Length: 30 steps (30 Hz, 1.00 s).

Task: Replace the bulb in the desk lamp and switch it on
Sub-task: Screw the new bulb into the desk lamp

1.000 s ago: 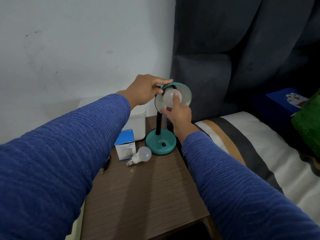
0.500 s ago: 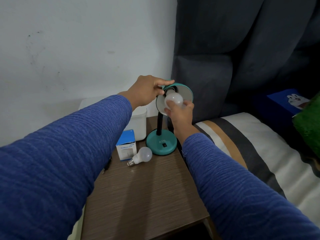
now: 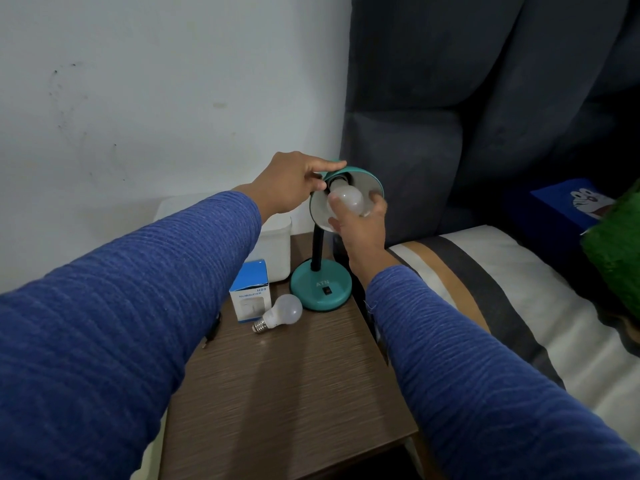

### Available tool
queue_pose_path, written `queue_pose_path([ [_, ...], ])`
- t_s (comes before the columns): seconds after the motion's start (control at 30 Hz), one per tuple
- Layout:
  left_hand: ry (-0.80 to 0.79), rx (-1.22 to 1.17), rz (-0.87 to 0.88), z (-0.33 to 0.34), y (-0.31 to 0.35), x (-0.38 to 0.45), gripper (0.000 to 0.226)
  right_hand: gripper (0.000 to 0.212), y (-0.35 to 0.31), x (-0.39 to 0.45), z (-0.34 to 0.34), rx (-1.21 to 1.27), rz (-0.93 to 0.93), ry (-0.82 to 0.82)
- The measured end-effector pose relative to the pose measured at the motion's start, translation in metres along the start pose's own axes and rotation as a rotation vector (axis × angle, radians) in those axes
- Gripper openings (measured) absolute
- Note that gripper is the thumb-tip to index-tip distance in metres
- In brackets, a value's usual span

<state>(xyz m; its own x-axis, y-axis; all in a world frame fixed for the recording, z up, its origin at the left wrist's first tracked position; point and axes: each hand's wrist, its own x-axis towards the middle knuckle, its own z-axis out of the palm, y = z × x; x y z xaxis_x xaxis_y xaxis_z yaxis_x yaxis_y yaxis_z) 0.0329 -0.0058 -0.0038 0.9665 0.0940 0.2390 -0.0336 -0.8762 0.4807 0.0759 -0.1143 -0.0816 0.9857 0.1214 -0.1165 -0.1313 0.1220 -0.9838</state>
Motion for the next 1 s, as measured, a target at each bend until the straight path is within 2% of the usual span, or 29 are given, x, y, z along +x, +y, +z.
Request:
queue_pose_path([
  [0.13,0.006,-0.010,-0.003,0.000,0.000,0.000,0.043,0.059,-0.002,0.000,0.000,-0.019,-0.009,0.004],
  [0.2,0.007,-0.008,0.001,0.000,0.000,0.001,0.043,0.061,-0.001,0.001,-0.001,0.004,0.000,-0.012],
  [0.3,0.006,-0.025,0.005,0.001,-0.001,0.001,0.043,0.076,0.001,0.002,-0.001,-0.041,-0.020,-0.020],
  [0.43,0.009,-0.030,0.004,0.002,-0.002,0.001,0.044,0.060,-0.001,0.003,0.001,-0.002,0.012,-0.002],
  [0.6,0.013,-0.040,-0.001,0.003,-0.004,0.002,0.044,0.069,-0.001,0.003,-0.002,0.062,-0.020,-0.032],
  [0.77,0.027,-0.038,0.004,0.004,-0.005,0.002,0.044,0.060,-0.002,0.005,0.000,0.055,0.015,-0.016],
  [0.87,0.032,-0.056,0.006,0.005,-0.006,0.002,0.044,0.062,-0.003,0.004,0.001,-0.055,0.007,-0.021],
  [1.0,0.045,-0.055,0.007,0.007,-0.005,0.000,0.045,0.060,-0.011,-0.001,-0.003,-0.368,-0.032,-0.035],
])
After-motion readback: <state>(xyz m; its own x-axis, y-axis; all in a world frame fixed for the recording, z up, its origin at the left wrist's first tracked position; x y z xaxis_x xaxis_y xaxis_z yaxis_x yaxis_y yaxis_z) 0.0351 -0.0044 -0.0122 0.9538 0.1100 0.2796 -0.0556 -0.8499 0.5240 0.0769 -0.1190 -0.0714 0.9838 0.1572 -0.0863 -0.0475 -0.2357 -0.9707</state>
